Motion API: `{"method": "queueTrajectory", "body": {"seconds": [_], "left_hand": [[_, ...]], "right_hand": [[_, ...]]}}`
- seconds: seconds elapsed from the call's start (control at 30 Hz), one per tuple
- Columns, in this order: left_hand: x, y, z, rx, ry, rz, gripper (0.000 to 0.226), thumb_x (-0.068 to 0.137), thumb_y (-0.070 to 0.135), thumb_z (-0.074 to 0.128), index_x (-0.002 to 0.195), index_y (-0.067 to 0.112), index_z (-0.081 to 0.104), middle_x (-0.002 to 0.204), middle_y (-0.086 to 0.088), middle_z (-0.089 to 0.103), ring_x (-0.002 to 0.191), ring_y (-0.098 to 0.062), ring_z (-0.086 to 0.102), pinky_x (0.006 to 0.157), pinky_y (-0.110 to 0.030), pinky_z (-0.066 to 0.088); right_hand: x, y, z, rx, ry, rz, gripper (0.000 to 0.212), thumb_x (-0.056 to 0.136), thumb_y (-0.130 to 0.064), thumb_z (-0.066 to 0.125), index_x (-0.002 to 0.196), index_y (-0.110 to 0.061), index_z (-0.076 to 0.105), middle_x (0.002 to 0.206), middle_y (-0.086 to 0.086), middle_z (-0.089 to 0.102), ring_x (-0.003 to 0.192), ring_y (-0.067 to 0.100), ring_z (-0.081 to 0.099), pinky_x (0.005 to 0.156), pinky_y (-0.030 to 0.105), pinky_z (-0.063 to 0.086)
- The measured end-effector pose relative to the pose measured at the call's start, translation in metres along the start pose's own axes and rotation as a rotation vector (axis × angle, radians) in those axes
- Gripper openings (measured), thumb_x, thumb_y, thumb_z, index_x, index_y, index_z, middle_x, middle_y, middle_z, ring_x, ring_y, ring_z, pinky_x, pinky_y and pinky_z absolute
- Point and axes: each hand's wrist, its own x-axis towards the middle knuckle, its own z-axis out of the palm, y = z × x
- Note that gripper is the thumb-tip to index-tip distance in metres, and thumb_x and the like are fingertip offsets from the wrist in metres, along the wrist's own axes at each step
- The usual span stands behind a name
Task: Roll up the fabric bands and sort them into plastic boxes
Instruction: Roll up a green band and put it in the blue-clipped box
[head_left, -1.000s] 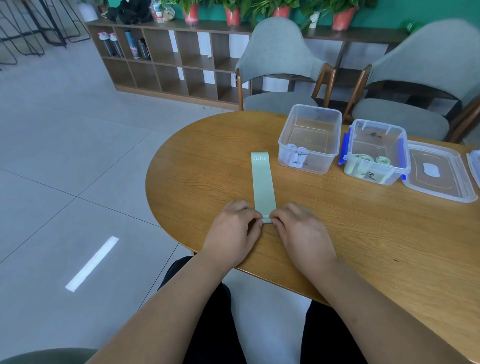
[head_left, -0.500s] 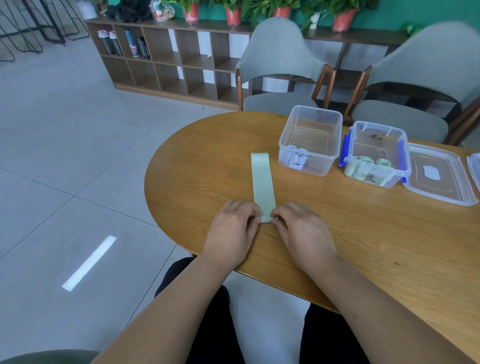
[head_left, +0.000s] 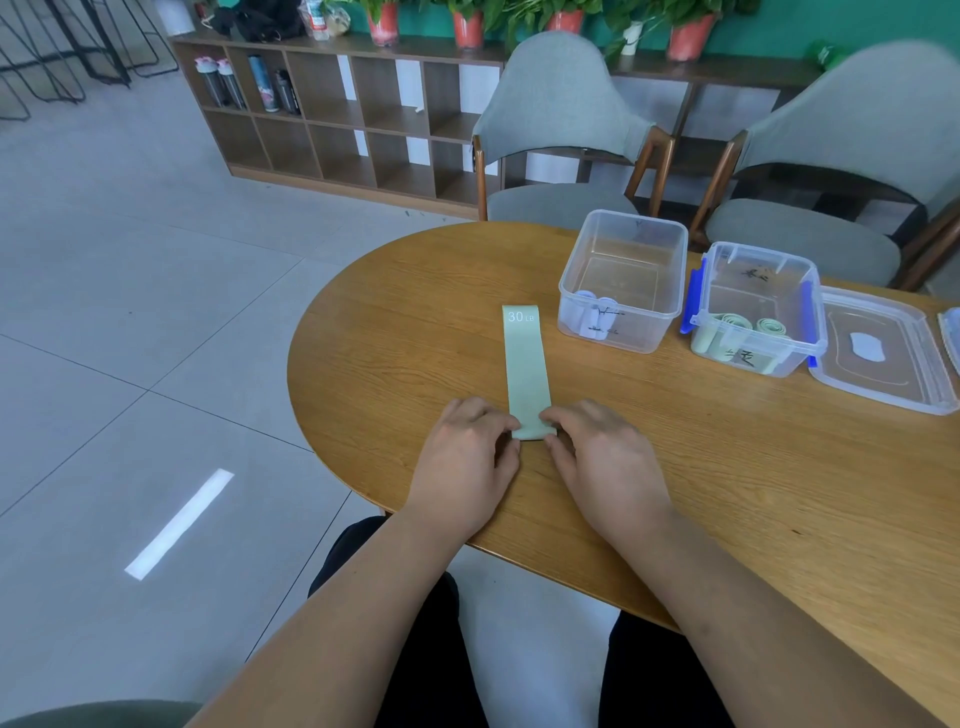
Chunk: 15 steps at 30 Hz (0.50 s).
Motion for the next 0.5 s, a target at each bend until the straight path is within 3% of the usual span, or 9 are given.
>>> {"method": "queueTrajectory", "body": {"seconds": [0.17,0.5], "left_hand": [[0.0026,0.0025,0.0008,0.007,0.011,-0.017,0.022,0.093,0.024,0.070,0.113,0.019,0.078,0.099,0.004,0.066,0.097,-0.017,0.057,0.083,-0.035,0.054],[0.0071,0.0035,0.0067,0.028,0.032,-0.023,0.023,0.096,0.018,0.068,0.116,0.014,0.078,0.099,-0.002,0.062,0.095,-0.022,0.056,0.083,-0.034,0.052]], "right_hand": [[0.0014,0.0002,0.0004,-0.004,0.001,0.010,0.016,0.097,-0.026,0.070,0.111,-0.023,0.075,0.105,-0.007,0.066,0.090,0.013,0.065,0.073,0.023,0.051],[0.0046,0.0005,0.0086,-0.035,0.017,0.024,0.026,0.095,-0.021,0.071,0.120,-0.020,0.075,0.110,-0.005,0.063,0.100,0.017,0.062,0.074,0.034,0.060]]}}
